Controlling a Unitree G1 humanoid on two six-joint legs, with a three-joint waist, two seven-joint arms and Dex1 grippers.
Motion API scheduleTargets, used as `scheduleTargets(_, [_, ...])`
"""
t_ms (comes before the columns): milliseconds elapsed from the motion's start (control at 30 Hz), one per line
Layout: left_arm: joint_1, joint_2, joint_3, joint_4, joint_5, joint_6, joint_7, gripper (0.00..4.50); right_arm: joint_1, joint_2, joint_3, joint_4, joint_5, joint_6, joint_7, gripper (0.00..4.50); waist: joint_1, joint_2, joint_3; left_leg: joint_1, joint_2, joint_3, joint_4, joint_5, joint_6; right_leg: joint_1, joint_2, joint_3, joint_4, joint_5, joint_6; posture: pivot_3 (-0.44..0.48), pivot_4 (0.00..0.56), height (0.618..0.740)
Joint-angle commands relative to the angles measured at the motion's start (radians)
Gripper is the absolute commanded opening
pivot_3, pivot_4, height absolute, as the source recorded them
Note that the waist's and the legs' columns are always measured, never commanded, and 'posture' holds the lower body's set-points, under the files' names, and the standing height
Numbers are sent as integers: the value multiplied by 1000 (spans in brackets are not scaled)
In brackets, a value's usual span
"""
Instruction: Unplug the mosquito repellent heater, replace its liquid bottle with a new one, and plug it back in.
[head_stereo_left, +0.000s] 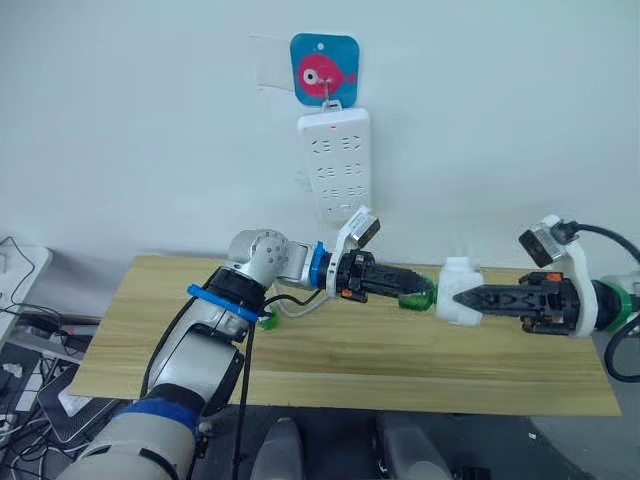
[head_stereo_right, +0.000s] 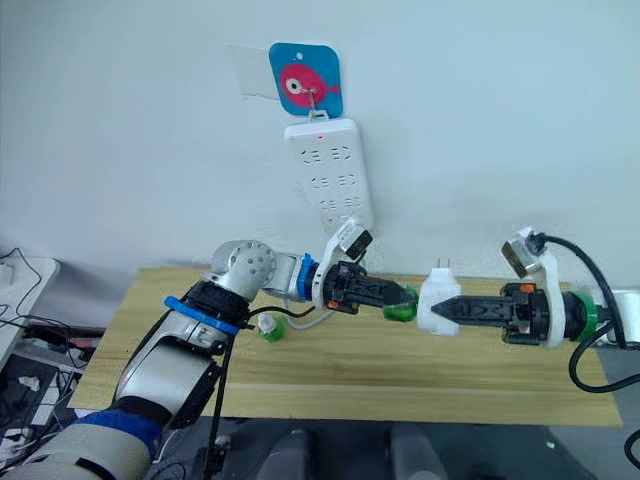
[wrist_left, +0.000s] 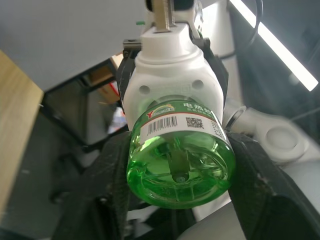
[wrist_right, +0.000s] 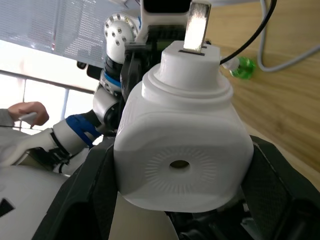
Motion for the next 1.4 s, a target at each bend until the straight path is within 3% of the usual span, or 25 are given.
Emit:
scheduleTargets(33, [-26, -20, 77, -27, 11, 25, -8, 4115, 14, -16, -23, -26, 24, -11, 1, 3016, -1, 0, 0, 0, 0, 1, 0, 0, 0, 0, 0, 0, 0, 0, 0, -74, 175, 740])
scheduleTargets(100, [-36, -34, 111, -19, 38, -11, 5, 4461, 32, -15, -29, -29, 24, -23, -13, 3016, 0, 0, 0, 0, 0, 1, 0, 0, 0, 0, 0, 1, 0, 0, 0, -73, 177, 740])
scheduleTargets(300, [3, 1, 97, -158, 217, -326, -96, 4461, 49, -7, -45, -4, 24, -36, -10, 3016, 1, 0, 0, 0, 0, 2, 0, 1, -1, 0, 0, 2, 0, 0, 0, -71, 178, 740])
scheduleTargets(400, [107, 61, 34, -338, 407, -712, -222, 4461, 41, -16, -55, 39, 24, -31, -5, 3016, 2, 0, 0, 1, 0, 5, -1, 2, -3, 0, -1, 4, 0, 0, 0, -53, 181, 740])
scheduleTargets(533, [194, 29, 60, -394, 546, -1098, -236, 4461, 27, -13, -67, 83, 24, -20, -1, 3016, 18, 0, 0, 3, 0, 9, -1, 1, -2, 0, -1, 8, 0, 0, 0, -53, 181, 740])
scheduleTargets(600, [225, -5, 71, -358, 640, -1423, -260, 4461, 20, -11, -72, 95, 24, -14, 6, 3016, 28, 0, 0, 3, 0, 10, 0, 0, 0, 0, -1, 9, 0, 0, 0, -53, 181, 740])
scheduleTargets(733, [249, -56, 77, -231, 727, -1897, -310, 4461, 25, -14, -81, 96, 24, 5, 27, 3016, 46, 0, 0, 3, 0, 12, -1, 0, 0, 0, -2, 9, -2, 1, 0, -38, 178, 740])
scheduleTargets(867, [251, -87, 66, -68, 718, -2224, -375, 4461, 26, -6, -86, 91, 24, 7, 30, 3016, 52, 0, 0, 3, 0, 14, 0, 0, 0, 0, -3, 9, -1, 1, 0, -41, 173, 740])
scheduleTargets(1033, [204, -119, 56, 97, 748, -2443, -336, 4461, 36, -8, -94, 68, 24, 14, 46, 3016, 55, 0, 0, 2, -1, 14, 0, 0, 1, 0, -3, 9, -1, 1, 0, -43, 170, 740])
scheduleTargets(1400, [140, -143, -12, 217, 804, -2598, -212, 4461, 37, -1, -88, 41, 24, 8, 55, 3016, 52, 0, 0, 2, -1, 14, 0, 0, 1, 0, -3, 9, -1, 1, 0, -43, 168, 740])
